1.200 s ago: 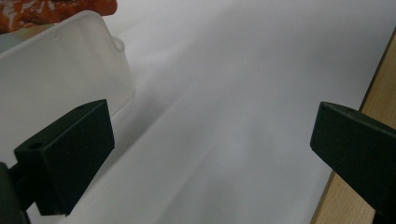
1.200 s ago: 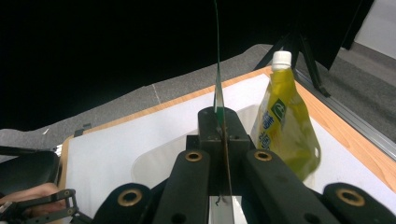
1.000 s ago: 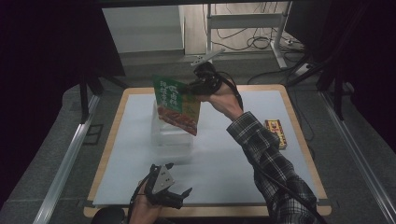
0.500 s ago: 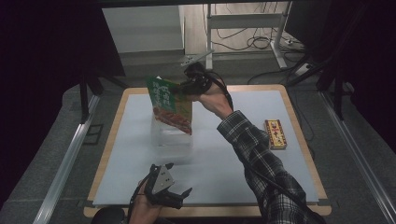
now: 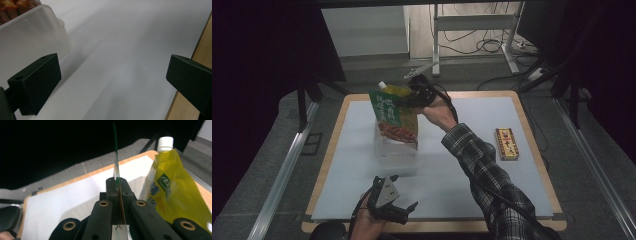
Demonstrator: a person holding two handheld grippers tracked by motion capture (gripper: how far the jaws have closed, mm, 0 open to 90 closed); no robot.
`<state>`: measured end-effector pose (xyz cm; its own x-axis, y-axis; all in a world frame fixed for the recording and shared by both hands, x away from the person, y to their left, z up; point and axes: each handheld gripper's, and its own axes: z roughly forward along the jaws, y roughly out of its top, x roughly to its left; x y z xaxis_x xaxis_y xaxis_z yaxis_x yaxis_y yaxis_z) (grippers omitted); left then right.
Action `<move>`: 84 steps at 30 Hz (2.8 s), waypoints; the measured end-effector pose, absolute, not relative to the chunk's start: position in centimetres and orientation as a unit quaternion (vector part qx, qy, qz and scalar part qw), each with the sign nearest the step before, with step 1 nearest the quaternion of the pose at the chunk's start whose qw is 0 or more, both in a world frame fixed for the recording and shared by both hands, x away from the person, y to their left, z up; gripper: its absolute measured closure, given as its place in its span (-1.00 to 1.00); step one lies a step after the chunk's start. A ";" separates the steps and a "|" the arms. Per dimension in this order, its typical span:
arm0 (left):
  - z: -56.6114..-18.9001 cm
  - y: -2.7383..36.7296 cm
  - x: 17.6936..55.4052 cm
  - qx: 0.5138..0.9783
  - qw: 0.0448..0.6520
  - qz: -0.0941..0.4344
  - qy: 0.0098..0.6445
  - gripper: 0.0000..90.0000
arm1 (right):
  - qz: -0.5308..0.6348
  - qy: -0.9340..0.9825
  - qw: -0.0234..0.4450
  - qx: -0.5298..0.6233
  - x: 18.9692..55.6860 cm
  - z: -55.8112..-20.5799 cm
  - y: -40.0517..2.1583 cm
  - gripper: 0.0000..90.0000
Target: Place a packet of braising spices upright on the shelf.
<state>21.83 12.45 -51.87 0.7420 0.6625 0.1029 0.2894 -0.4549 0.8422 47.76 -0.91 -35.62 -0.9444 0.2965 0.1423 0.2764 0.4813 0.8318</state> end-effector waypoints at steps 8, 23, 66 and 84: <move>-51.9 12.4 21.8 0.828 0.432 0.212 0.287 -1.00 | 0.483 0.859 0.014 0.167 47.7 -36.5 -0.1 0.96; -51.9 12.4 21.8 0.829 0.431 0.215 0.285 -1.00 | 0.472 0.862 0.062 0.174 47.1 -35.4 -1.1 0.15; -52.0 12.3 21.8 0.828 0.431 0.215 0.287 -1.00 | 0.481 0.848 0.104 0.196 45.6 -35.1 -6.8 -0.49; -52.0 12.2 21.9 0.831 0.427 0.212 0.289 -1.00 | 0.479 0.849 0.104 0.198 44.3 -35.5 -9.1 -0.60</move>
